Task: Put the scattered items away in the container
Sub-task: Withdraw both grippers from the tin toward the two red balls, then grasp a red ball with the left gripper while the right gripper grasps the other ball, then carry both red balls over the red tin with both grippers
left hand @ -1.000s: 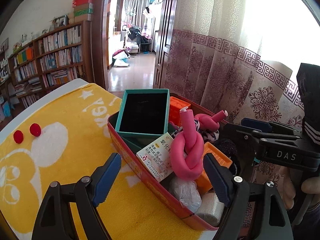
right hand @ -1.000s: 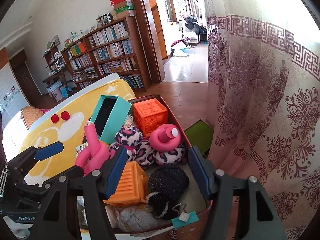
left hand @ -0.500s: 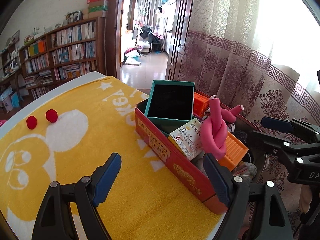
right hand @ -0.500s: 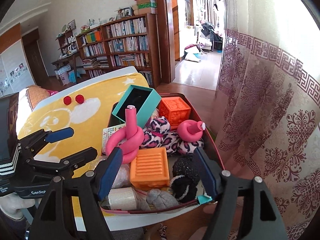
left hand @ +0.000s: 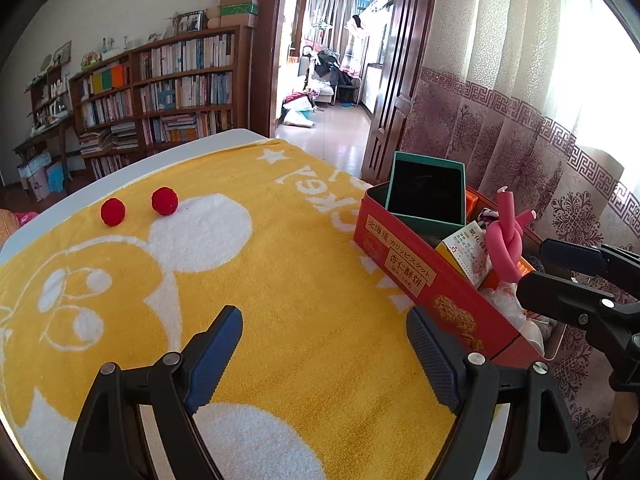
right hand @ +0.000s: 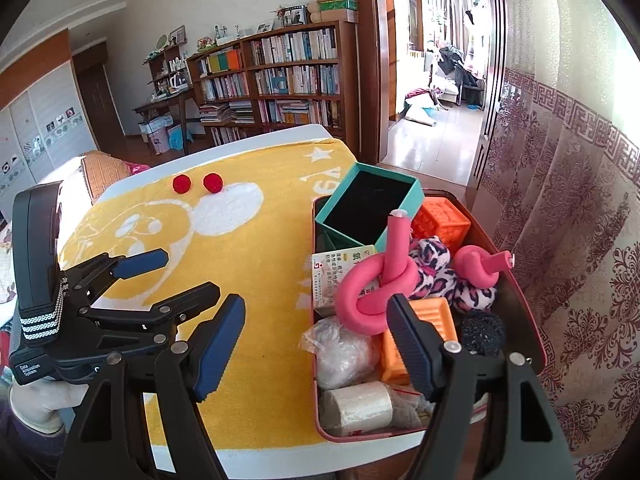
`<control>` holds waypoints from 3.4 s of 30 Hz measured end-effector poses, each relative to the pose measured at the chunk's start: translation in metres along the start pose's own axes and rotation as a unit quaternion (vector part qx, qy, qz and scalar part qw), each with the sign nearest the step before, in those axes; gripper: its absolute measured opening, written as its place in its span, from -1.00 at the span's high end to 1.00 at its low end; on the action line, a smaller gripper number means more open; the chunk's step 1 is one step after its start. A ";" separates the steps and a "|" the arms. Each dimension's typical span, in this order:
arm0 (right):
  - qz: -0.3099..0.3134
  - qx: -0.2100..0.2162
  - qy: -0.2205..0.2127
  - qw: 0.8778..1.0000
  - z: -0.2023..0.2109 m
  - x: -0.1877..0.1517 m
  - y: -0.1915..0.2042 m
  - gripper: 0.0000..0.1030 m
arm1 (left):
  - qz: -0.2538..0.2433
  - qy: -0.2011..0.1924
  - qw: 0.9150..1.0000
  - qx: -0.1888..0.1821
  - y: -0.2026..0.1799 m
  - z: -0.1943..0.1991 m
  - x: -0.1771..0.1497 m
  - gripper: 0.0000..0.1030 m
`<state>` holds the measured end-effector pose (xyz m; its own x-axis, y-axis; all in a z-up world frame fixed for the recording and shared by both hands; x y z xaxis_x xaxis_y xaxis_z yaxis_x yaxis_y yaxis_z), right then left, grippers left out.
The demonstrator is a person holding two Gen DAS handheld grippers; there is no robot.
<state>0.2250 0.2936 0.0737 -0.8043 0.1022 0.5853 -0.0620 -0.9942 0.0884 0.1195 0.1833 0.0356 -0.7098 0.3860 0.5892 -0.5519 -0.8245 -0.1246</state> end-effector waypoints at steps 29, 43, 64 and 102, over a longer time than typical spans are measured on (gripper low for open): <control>-0.053 0.083 0.005 0.995 -0.114 0.101 0.116 -0.52 | 0.203 0.002 0.979 0.008 0.203 0.021 -0.002 -0.67; -0.094 0.100 0.042 0.990 -0.202 0.142 0.132 -0.52 | 0.270 -0.001 0.961 0.063 0.301 -0.031 0.039 -0.67; -0.017 0.047 0.058 0.997 -0.258 0.164 0.175 -0.52 | 0.255 0.024 0.965 0.065 0.330 -0.135 0.107 -0.67; -0.063 0.088 0.048 0.993 -0.223 0.169 0.142 0.29 | 0.212 0.013 0.977 0.035 0.315 -0.120 0.107 0.16</control>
<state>-0.0514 0.1620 0.0059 -0.8494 0.2134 0.4826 -0.0686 -0.9514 0.3001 -0.1827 0.0147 -0.0365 -0.8796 0.0134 0.4755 -0.1751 -0.9385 -0.2976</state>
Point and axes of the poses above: each gripper's, at about its wrist camera, not at the fingertips, and z roughly against the way its jaws point, y to its left, x to its top, the point moved 3 cm from there along -z, roughly the way its jaws point, and after that the axes turned 10 degrees about y, right-handed, at the moved point
